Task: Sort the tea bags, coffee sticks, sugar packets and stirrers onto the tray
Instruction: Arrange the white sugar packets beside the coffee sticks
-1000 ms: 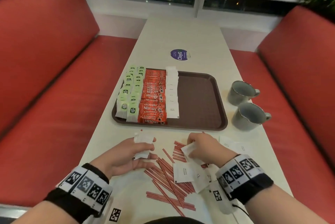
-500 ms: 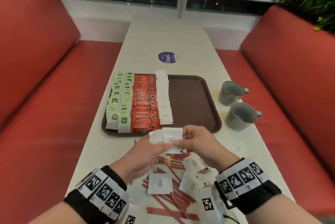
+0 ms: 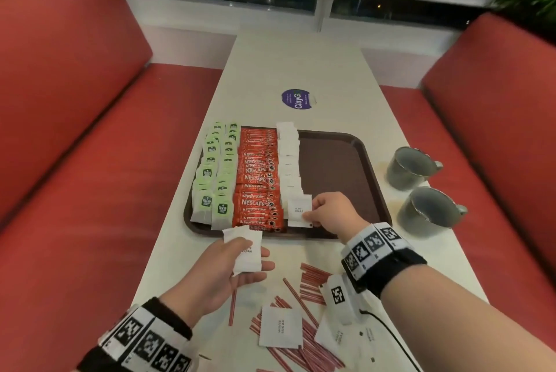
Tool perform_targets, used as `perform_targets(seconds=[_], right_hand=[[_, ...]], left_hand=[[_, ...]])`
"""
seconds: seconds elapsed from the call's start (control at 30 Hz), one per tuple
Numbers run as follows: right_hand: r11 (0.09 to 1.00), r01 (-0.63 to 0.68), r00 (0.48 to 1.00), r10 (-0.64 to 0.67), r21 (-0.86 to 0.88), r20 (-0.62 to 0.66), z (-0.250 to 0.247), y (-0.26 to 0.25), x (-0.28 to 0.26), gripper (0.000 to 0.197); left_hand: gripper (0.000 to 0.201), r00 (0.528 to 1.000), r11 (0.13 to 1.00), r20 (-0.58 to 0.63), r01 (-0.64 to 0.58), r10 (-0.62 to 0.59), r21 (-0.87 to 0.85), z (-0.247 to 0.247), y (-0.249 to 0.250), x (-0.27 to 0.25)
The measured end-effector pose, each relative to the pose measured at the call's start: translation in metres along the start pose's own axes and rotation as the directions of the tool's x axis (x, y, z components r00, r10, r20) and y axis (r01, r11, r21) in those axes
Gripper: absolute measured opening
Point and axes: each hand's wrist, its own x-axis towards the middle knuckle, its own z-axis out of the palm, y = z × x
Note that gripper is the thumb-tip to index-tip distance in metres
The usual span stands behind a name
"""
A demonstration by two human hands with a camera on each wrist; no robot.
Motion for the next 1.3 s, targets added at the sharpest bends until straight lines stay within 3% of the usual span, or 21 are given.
perform_targets(seconds=[0.27, 0.4, 0.53, 0.73, 0.87, 0.93, 1.03, 1.13, 1.3], right_hand=[[0.972, -0.082, 0.992, 0.101, -0.22, 0.077, 0.01, -0.013, 0.033, 0.019], [0.979, -0.183, 0.974, 0.193, -0.091, 0.122, 0.011, -0.015, 0.043, 0.007], [0.972, -0.235, 0.96, 0.229, 0.015, 0.161, 0.013, -0.016, 0.045, 0.013], [0.995, -0.104, 0.989, 0.103, 0.003, 0.105, 0.01, -0.011, 0.041, 0.02], [0.979, 0.139, 0.99, -0.143, -0.148, -0.016, -0.001, -0.015, 0.016, 0.015], [0.975, 0.222, 0.971, -0.219, -0.019, 0.096, -0.003, -0.017, -0.005, 0.019], [0.959, 0.179, 0.933, -0.236, 0.221, 0.271, 0.003, -0.01, -0.025, 0.013], [0.922, 0.148, 0.943, -0.241, 0.358, 0.23, 0.009, -0.003, -0.027, 0.014], [0.89, 0.062, 0.984, -0.129, 0.452, 0.12, -0.003, -0.002, -0.01, 0.015]], left_hand=[[0.025, 1.0, 1.0, 0.001, 0.024, -0.024, -0.021, -0.003, 0.0, 0.006], [0.016, 0.999, 0.999, -0.002, 0.037, -0.037, -0.019, 0.003, 0.001, 0.011], [0.012, 0.999, 0.999, 0.005, 0.045, -0.045, -0.004, 0.011, 0.002, 0.014], [0.015, 0.999, 0.999, 0.028, 0.033, -0.032, -0.038, 0.019, 0.008, 0.019], [0.017, 0.999, 0.997, 0.037, 0.027, -0.024, -0.079, 0.021, 0.011, 0.025], [0.019, 0.998, 0.996, 0.061, 0.005, 0.0, -0.09, 0.024, 0.011, 0.027], [0.024, 0.991, 0.996, 0.116, -0.051, 0.059, -0.067, 0.032, 0.012, 0.028], [0.022, 0.989, 0.997, 0.125, -0.076, 0.079, -0.031, 0.039, 0.013, 0.028], [0.021, 0.998, 1.0, 0.06, -0.029, 0.029, 0.006, 0.036, 0.015, 0.028]])
